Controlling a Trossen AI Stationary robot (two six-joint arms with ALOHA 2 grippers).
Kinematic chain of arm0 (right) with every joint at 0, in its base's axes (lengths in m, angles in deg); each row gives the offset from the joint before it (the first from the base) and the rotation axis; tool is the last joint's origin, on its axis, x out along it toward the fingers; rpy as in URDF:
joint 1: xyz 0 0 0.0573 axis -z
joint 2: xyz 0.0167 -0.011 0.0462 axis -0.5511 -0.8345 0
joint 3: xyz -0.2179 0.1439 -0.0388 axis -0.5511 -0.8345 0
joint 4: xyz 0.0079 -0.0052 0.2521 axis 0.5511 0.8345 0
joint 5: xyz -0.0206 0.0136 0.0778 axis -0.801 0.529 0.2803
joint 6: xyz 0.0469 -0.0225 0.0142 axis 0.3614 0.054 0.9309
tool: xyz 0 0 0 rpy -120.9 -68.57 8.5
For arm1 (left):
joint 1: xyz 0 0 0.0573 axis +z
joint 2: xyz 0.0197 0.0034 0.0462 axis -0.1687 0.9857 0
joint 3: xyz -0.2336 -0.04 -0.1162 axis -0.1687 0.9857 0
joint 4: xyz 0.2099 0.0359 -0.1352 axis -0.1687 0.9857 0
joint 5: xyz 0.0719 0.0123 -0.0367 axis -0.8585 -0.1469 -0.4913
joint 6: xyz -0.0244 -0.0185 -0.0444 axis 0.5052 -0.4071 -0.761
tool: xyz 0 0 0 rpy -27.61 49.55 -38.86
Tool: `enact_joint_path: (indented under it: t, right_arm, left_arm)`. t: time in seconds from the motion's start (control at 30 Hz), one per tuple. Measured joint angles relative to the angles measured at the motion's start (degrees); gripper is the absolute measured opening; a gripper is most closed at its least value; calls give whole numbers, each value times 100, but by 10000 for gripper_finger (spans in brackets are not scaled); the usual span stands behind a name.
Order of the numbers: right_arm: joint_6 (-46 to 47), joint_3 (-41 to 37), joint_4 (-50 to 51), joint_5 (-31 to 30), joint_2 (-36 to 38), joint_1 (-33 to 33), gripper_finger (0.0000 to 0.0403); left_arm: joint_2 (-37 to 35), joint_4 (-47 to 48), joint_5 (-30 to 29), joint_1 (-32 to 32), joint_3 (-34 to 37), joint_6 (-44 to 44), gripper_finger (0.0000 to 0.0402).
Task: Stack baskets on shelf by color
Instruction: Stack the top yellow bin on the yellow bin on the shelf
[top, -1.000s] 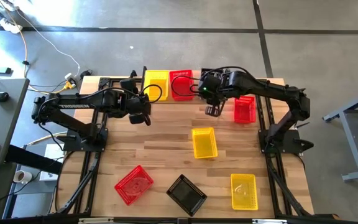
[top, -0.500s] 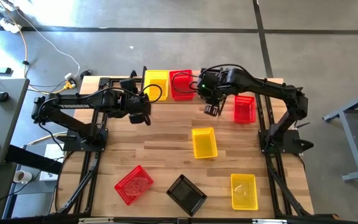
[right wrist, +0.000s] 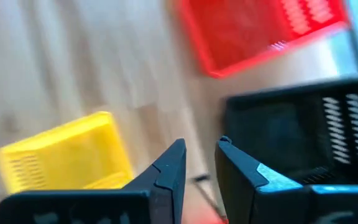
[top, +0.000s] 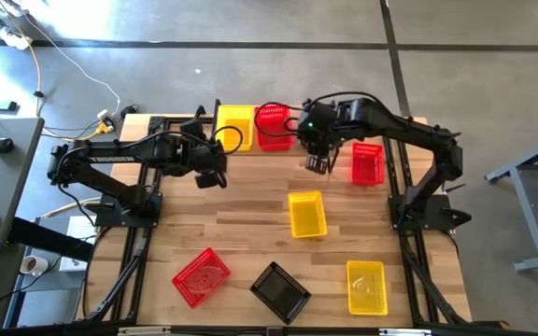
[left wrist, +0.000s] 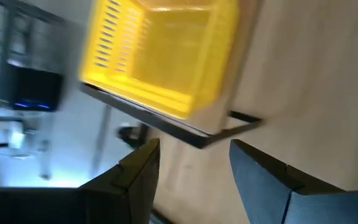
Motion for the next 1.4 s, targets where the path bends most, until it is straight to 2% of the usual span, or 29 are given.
enact_joint_path:
  t: [0.2,0.33,0.53,0.7,0.93,1.17,1.4]
  right_arm:
    - [305,68,106,1006,2,-259,73]
    - [994,-28,252,1418,2,-478,73]
    - [1970,-468,331,1481,0,-891,73]
    - [3199,-958,291,1455,0,-1165,73]
    - [4636,-1643,-249,1413,2,-1588,73]
    - [6020,-2470,-498,1170,0,-1866,73]
    - [6847,-3187,-1103,924,0,-1964,73]
  left_arm:
    - [0,33,1274,-18,0,-705,184]
    - [0,33,1761,-128,0,-987,184]
    - [0,25,1844,-391,0,-717,184]
    - [0,-26,1883,-630,0,-483,184]
    - [0,-64,2186,-934,0,-486,184]
    - [0,-238,2191,-1276,0,-484,184]
    - [0,-238,2191,-1554,0,-487,184]
